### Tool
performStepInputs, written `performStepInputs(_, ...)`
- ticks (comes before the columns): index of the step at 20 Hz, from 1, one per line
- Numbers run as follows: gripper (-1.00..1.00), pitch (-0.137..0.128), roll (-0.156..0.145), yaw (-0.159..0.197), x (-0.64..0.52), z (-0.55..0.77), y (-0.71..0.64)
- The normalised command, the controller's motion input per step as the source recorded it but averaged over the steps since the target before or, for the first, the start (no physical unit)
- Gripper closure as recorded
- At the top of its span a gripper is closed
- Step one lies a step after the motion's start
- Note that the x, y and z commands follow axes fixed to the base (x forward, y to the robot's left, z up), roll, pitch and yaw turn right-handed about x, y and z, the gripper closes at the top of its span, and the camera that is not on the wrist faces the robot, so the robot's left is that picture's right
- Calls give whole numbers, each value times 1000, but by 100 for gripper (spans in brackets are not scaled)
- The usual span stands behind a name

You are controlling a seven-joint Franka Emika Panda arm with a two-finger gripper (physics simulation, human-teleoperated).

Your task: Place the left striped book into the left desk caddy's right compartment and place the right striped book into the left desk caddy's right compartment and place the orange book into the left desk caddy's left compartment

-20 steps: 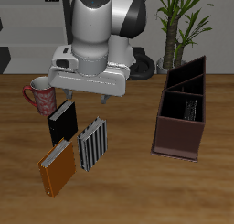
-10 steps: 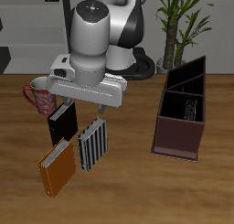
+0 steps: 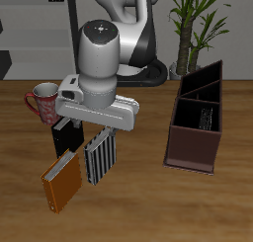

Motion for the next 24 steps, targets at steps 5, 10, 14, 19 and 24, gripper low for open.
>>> performStepInputs(5, -100, 31, -10, -48, 26, -337, -43)
performStepInputs(10, -100, -29, -17, -40, -98, -223, -36)
performStepInputs(14, -100, -33, -17, -70, -117, -259, -27)
performStepInputs(19, -100, -13, 3, -12, -10, -209, 5)
performStepInputs(24, -100, 4, -1, -27, 21, -211, -57)
